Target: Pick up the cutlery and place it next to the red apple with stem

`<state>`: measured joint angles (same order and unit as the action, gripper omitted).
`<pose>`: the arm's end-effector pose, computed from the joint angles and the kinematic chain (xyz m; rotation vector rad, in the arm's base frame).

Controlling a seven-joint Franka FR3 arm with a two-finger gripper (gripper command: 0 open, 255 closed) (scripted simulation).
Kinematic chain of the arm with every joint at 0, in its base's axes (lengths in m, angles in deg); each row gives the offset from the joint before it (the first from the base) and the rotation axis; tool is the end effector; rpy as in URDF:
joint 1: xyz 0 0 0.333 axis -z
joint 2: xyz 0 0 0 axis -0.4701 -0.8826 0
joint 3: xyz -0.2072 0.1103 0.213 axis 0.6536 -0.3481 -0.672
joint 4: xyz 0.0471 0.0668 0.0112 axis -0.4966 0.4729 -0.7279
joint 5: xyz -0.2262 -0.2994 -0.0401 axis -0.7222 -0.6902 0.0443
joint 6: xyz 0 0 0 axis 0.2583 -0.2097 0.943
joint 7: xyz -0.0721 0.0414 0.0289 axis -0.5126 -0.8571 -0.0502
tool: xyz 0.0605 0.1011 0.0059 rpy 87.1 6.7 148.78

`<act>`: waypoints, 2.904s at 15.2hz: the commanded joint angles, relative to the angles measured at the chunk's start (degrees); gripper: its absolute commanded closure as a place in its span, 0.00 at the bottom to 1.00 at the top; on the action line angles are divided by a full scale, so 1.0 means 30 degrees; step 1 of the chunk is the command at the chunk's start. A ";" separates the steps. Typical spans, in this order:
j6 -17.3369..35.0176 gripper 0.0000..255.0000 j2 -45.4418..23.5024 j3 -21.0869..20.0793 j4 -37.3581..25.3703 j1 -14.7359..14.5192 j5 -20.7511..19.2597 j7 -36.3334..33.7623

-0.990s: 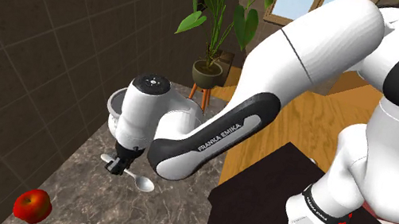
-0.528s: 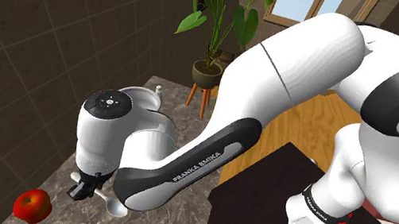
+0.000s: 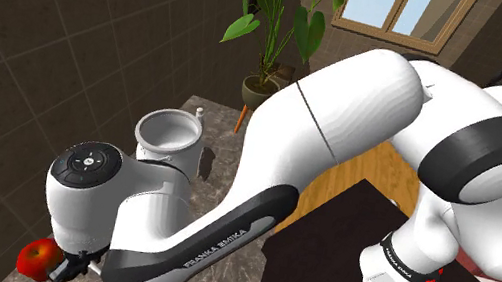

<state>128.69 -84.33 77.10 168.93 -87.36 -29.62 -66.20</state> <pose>0.3372 0.6166 0.2691 -2.8902 -0.6396 -0.2866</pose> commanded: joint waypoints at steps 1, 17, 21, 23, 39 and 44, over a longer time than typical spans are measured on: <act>0.0307 1.00 -0.0382 0.0034 -0.0078 -0.0028 -0.0036 -0.0047; 0.2765 1.00 -0.3324 0.0281 -0.0564 -0.0186 -0.0256 -0.0306; 0.3284 1.00 -0.4159 0.0344 -0.0881 -0.0228 -0.0295 -0.0361; 0.3531 1.00 -0.4587 0.0375 -0.1063 -0.0249 -0.0311 -0.0387; 0.4222 0.00 -0.5965 0.0464 -0.1751 -0.0310 -0.0353 -0.0458; 0.4012 0.00 -0.4553 0.0428 -0.0548 -0.0301 -0.0352 -0.0475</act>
<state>140.98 -99.81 78.43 165.75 -88.25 -30.68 -67.57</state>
